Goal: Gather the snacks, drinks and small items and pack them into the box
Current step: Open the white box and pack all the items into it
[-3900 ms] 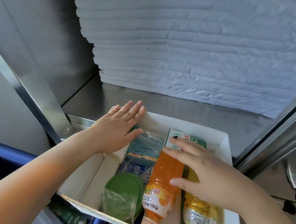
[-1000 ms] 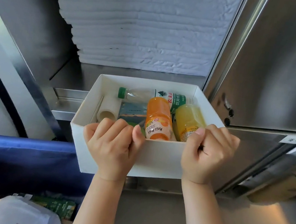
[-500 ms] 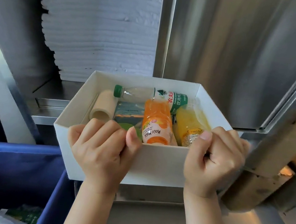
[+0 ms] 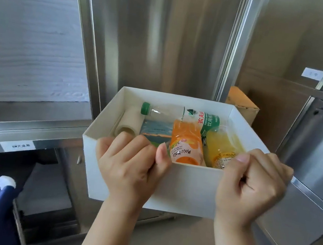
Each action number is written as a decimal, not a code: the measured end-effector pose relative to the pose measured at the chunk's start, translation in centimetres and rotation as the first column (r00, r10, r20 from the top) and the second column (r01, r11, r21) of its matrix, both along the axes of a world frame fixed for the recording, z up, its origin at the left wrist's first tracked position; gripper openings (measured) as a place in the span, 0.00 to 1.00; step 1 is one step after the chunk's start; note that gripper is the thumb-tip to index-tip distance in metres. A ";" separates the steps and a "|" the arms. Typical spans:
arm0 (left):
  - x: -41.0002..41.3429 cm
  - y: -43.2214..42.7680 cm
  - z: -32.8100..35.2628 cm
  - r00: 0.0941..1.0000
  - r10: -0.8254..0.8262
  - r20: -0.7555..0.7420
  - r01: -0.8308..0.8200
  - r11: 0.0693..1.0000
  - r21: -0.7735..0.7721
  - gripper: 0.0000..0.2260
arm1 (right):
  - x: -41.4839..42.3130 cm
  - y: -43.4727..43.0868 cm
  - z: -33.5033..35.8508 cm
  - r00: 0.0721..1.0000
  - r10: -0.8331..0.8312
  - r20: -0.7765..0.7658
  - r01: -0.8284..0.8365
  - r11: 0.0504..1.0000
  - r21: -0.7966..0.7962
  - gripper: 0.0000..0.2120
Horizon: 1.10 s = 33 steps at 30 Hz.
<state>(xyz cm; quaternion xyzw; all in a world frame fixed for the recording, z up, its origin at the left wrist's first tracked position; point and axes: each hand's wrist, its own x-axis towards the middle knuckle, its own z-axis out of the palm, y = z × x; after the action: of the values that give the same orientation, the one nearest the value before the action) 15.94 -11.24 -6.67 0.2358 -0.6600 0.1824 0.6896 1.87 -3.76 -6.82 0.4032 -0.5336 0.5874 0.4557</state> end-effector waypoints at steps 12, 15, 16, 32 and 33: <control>-14.9 0.3 -0.4 0.958 -0.286 0.021 0.286 0.958 -0.024 0.23 | -12.5 4.1 -1.1 0.954 -0.295 0.054 0.292 0.955 0.056 0.22; -19.8 -1.0 -0.9 0.936 -0.351 0.020 0.351 0.936 -0.013 0.23 | -16.5 3.8 -1.5 0.929 -0.365 0.061 0.359 0.929 0.092 0.21; -21.6 -1.5 -1.1 0.929 -0.369 0.013 0.370 0.929 -0.011 0.23 | -17.9 3.5 -1.6 0.922 -0.382 0.058 0.376 0.922 0.093 0.21; -47.5 -10.0 -1.1 0.854 -0.519 0.048 0.519 0.855 0.001 0.22 | -41.9 -3.7 -1.7 0.887 -0.457 0.071 0.452 0.889 0.078 0.20; -48.6 -10.3 -1.4 0.855 -0.515 0.057 0.515 0.857 0.004 0.22 | -43.1 -4.1 -2.0 0.892 -0.445 0.080 0.440 0.895 0.081 0.20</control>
<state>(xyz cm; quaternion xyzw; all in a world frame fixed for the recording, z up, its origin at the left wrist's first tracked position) -32.68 -21.56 -8.06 0.0415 -0.7168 0.0017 0.6960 -41.21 -7.81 -8.81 0.2558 -0.6501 0.4707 0.5388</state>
